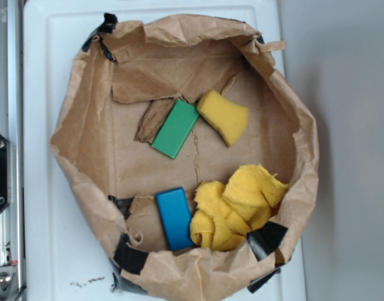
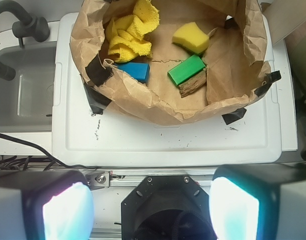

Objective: Grab the green sponge.

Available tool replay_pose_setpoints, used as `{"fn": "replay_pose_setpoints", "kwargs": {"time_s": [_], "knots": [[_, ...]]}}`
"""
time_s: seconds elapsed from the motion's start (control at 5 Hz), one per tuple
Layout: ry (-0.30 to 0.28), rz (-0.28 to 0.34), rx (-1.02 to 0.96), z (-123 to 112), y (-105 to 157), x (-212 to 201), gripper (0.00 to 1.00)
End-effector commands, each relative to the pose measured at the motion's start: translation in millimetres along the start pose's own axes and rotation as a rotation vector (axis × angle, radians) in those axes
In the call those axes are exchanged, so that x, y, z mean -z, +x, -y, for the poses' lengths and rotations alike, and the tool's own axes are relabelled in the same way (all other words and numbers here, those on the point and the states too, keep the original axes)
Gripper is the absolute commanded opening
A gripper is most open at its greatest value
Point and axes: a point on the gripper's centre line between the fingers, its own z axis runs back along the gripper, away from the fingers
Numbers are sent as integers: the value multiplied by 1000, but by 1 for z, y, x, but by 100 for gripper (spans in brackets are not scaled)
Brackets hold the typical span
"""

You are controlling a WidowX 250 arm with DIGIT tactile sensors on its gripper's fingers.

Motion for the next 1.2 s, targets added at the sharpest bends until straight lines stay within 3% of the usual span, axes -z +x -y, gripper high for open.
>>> {"fn": "replay_pose_setpoints", "kwargs": {"time_s": [0.0,0.2,0.8,1.0], "knots": [[0,0,0,0,0,0,100],[-7,-122,101,-2,50,6,100],[-7,-122,101,-2,50,6,100],[-52,-121,233,-14,81,27,100]]}}
